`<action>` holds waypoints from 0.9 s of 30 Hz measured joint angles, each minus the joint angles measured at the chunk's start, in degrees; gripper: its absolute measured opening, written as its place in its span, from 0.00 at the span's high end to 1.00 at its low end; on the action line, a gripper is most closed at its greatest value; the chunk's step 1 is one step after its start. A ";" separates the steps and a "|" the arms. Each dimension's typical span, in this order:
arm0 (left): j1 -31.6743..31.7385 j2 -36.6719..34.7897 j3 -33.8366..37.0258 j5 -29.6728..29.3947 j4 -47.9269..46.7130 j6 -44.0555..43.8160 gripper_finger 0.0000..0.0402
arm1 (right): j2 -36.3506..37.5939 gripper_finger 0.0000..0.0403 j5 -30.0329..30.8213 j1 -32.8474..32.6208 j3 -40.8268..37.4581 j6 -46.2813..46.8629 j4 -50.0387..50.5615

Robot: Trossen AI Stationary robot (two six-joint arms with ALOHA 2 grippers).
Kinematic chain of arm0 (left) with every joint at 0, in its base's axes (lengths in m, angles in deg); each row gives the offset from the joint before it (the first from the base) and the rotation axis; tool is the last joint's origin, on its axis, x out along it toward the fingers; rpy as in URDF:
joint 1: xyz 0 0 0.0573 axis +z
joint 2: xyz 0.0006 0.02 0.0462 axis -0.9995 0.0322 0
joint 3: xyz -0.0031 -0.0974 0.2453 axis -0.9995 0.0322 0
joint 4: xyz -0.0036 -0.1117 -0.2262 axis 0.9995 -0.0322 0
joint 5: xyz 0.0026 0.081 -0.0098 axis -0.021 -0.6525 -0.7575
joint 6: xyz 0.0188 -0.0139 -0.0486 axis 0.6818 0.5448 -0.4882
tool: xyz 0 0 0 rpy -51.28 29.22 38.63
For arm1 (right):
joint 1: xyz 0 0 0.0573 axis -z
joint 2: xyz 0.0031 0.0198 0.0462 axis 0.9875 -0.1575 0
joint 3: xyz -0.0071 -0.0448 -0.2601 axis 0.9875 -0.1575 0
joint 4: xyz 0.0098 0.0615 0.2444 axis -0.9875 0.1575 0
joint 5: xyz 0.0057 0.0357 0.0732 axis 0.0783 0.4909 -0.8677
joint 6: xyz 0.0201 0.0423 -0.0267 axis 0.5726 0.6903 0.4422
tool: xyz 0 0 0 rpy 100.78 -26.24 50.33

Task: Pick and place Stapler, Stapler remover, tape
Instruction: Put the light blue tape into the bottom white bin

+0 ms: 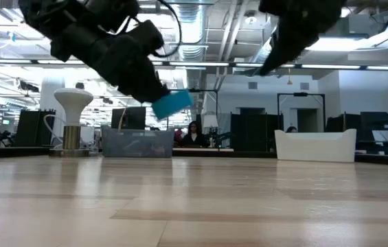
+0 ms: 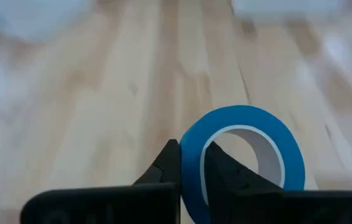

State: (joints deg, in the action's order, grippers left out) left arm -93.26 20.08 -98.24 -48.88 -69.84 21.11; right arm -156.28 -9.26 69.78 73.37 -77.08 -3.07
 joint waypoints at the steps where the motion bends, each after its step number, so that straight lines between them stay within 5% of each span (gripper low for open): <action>1: 1.13 -0.98 1.47 0.54 3.32 0.20 0.95 | -0.02 0.85 0.04 0.02 -1.24 0.00 -0.89; 6: 7.18 -5.28 10.47 6.60 20.31 0.08 0.95 | -0.02 0.88 0.06 0.02 -7.31 0.26 -10.36; 12: 10.94 -6.85 17.96 11.58 42.45 -0.93 0.96 | -0.06 0.93 -0.11 0.41 -18.62 -4.71 -42.23; 19: 12.73 -6.77 18.56 12.29 46.71 -1.39 0.96 | -0.04 0.96 -0.11 2.53 -26.76 -5.81 -69.22; 27: 15.64 -6.77 18.54 13.05 51.29 -2.04 0.96 | -1.33 0.91 -0.09 4.49 -27.53 -2.96 -73.23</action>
State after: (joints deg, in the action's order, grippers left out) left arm -77.62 13.31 -79.70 -35.82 -18.55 19.07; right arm -157.61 -9.35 74.27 45.85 -80.04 -76.31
